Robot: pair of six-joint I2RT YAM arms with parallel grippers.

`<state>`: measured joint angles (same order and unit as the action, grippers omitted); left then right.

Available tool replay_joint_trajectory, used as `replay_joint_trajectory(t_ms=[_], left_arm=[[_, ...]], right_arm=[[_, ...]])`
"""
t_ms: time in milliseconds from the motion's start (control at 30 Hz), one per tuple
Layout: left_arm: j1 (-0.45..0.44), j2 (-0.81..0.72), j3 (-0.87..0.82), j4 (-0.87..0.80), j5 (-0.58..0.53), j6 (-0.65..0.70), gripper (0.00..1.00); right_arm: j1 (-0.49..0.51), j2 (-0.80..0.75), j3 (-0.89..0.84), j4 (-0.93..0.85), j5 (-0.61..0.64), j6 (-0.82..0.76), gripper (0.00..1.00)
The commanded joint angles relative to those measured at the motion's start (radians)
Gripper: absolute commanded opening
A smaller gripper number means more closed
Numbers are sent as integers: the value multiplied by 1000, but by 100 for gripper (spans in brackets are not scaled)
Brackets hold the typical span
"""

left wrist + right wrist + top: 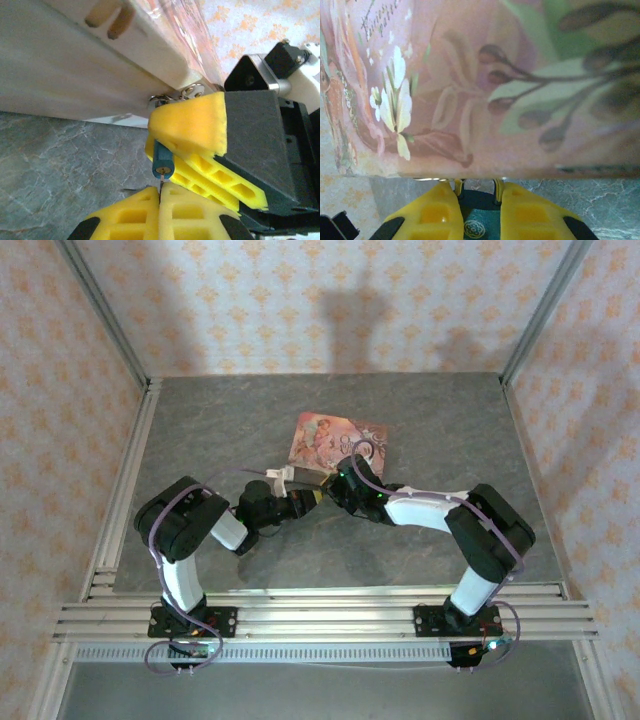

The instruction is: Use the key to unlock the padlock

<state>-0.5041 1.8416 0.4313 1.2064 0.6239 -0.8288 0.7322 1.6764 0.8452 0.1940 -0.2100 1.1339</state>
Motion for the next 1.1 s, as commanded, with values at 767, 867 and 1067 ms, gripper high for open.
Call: replay_joint_trajectory(t_ms=[767, 867, 1067], left_arm=[[-20, -21, 139, 102, -82, 91, 0], [-41, -36, 102, 71, -116, 227, 0], [-176, -150, 72, -264, -292, 725, 0]], right_arm=[[97, 78, -22, 55, -158, 181, 0], [86, 63, -4, 19, -167, 154, 0], [47, 29, 47, -128, -217, 65, 0]])
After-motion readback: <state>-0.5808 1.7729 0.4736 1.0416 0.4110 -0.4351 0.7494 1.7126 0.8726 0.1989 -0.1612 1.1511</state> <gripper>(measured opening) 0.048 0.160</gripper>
